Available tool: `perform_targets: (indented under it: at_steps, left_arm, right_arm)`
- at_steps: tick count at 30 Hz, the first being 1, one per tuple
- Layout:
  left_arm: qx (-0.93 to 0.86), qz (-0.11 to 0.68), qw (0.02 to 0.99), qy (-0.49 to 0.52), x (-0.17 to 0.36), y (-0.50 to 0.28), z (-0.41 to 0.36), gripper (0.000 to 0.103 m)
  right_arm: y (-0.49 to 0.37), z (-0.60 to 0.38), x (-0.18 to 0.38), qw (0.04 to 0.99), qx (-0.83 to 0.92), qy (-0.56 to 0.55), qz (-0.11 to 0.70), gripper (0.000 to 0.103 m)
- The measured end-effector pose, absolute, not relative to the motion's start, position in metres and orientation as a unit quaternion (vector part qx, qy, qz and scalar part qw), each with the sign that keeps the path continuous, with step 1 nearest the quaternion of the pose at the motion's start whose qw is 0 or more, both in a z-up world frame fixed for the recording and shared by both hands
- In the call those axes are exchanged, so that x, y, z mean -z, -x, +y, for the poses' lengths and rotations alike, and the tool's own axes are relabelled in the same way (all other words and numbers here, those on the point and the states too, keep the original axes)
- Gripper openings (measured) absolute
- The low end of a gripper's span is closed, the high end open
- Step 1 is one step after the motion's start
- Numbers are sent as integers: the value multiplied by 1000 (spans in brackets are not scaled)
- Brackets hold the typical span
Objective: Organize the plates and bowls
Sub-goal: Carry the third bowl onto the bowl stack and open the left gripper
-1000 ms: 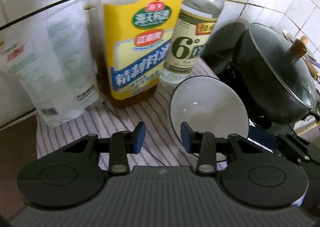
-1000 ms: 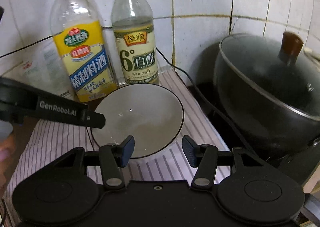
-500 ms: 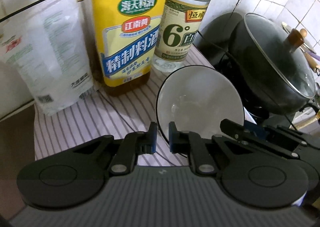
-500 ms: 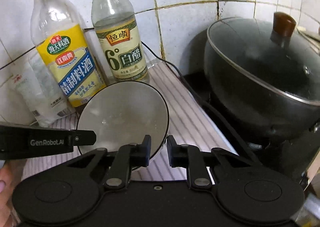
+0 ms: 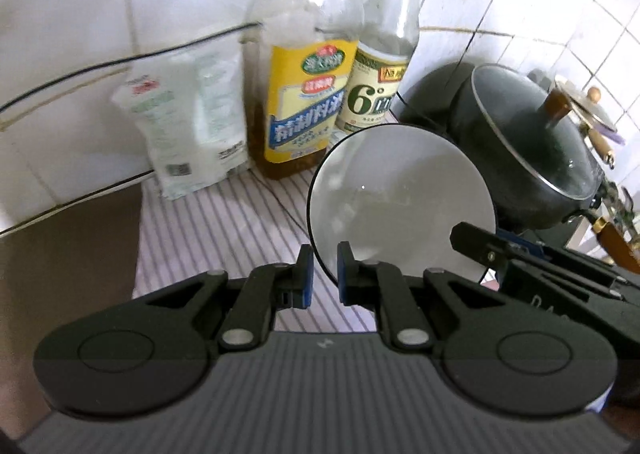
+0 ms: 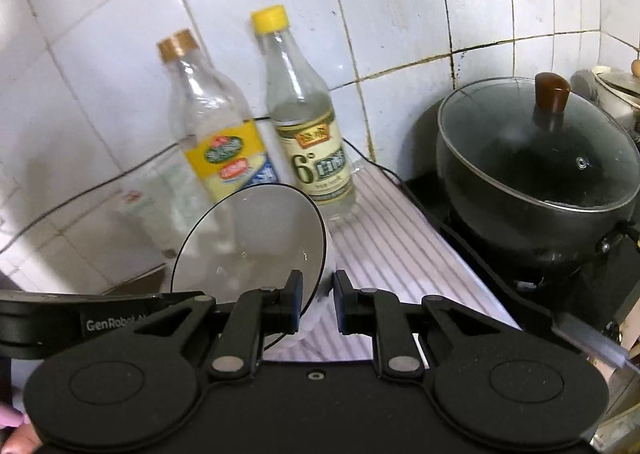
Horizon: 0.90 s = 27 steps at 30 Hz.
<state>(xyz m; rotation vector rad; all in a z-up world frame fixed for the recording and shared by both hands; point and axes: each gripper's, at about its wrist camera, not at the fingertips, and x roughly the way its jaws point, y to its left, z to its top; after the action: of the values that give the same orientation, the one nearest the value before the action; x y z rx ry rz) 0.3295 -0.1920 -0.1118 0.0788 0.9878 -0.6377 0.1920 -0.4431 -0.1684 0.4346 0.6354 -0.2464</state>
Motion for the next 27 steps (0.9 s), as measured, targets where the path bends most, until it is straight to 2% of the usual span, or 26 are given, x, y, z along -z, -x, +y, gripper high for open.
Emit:
perform_targets:
  at_steps: [14, 27]
  left_arm:
    - [287, 468, 836, -2, 75, -273, -141, 10]
    - [259, 511, 819, -16, 95, -227, -128, 10]
  right_arm:
    - [-140, -407, 137, 926, 71, -185, 321, 20]
    - [-106, -386, 154, 909, 67, -195, 363, 20]
